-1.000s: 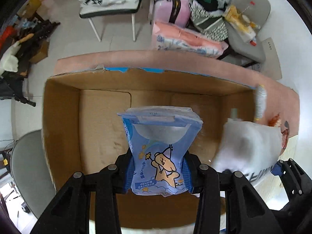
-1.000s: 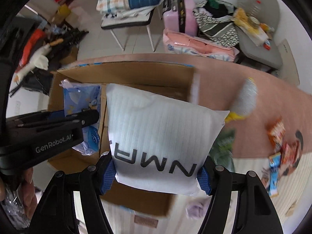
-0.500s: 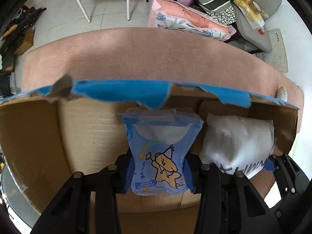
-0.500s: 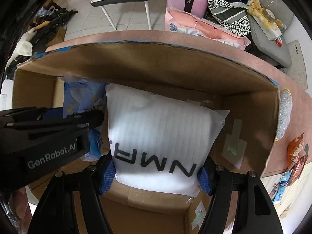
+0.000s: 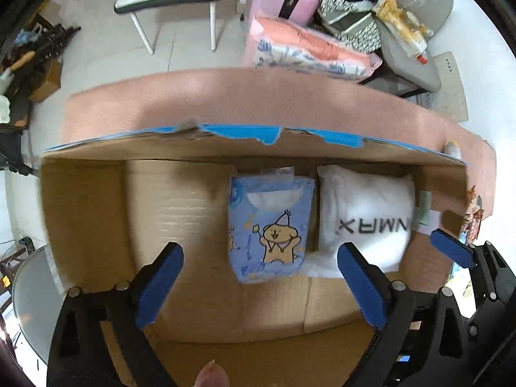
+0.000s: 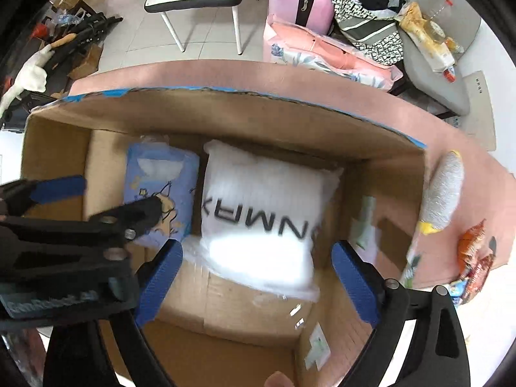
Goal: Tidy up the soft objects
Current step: 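Lower both held packs into the box and open both tools, then grasp the red floral snack bag with the right tool while the left tool grasps the green snack bag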
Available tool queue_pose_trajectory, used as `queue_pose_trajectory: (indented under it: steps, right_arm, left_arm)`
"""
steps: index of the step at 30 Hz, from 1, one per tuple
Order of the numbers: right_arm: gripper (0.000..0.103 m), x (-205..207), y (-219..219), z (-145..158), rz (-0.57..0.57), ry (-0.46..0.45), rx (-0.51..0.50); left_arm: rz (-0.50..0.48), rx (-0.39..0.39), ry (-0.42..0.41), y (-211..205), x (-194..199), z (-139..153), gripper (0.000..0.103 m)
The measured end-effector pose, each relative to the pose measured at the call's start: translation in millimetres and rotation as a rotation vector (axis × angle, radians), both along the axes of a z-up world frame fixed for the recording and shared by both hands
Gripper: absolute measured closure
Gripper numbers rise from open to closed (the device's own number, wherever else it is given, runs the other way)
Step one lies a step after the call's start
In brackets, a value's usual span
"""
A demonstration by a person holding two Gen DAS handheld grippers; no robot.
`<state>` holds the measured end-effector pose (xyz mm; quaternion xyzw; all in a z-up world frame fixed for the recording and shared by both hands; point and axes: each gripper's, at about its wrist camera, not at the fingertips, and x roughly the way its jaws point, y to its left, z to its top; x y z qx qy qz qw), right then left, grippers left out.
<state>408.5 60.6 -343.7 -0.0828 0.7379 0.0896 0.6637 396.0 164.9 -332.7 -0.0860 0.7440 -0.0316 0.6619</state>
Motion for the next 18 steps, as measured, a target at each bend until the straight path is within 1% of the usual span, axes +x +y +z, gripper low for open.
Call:
queue_pose_trajectory:
  steps: [1,5,9,12,15,18]
  right_arm:
    - [0.000,-3,0,5,0.001,-0.008,0.000]
    - [0.000,-16,-7,31,-0.029,-0.051,0.012]
    - [0.000,-36,-12,55,-0.055,-0.092,0.027]
    - [0.000,-54,-15,72,-0.069,-0.113,0.049]
    - [0.000,-76,-13,90,-0.070,-0.145,0.050]
    - [0.000,-94,-13,104,-0.077,-0.165,0.073]
  left_arm:
    - [0.005,0.005,-0.014,2,-3,6,0.005]
    - [0.022,0.020,-0.074,8,-24,34,0.005]
    - [0.026,0.039,-0.120,7,-44,56,0.005]
    - [0.031,0.040,-0.147,7,-60,70,0.005]
    - [0.033,0.057,-0.192,6,-75,86,0.005]
    - [0.038,0.072,-0.230,4,-88,102,0.005]
